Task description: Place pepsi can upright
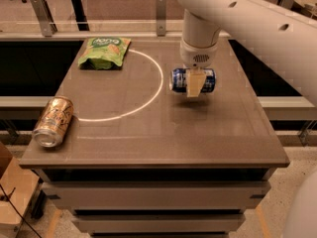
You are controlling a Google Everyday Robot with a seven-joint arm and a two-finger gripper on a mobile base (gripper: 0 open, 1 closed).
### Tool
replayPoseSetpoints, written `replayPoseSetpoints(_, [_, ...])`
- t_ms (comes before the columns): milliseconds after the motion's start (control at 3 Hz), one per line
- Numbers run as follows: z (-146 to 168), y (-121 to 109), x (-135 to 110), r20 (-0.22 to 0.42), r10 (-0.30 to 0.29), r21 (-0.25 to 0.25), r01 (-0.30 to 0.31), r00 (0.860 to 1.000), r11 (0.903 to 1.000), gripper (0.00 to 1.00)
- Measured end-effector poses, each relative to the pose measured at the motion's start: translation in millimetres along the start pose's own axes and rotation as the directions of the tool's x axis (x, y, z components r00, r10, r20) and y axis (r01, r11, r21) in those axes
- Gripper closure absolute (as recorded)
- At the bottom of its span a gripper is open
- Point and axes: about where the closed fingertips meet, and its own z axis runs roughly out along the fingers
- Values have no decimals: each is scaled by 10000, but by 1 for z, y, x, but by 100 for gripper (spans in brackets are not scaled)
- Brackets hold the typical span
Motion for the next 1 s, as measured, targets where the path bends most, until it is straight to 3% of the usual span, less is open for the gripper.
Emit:
replayPoseSetpoints(333, [-46, 0, -3, 1119, -158, 702, 80, 9936, 9975, 100])
replayPoseSetpoints(667, [-95, 2, 3, 2497, -230, 1361, -116, 9681, 9906, 100])
replayPoseSetpoints(1000, [-131, 4, 15, 3879, -86, 1664, -609, 9217, 9842, 100])
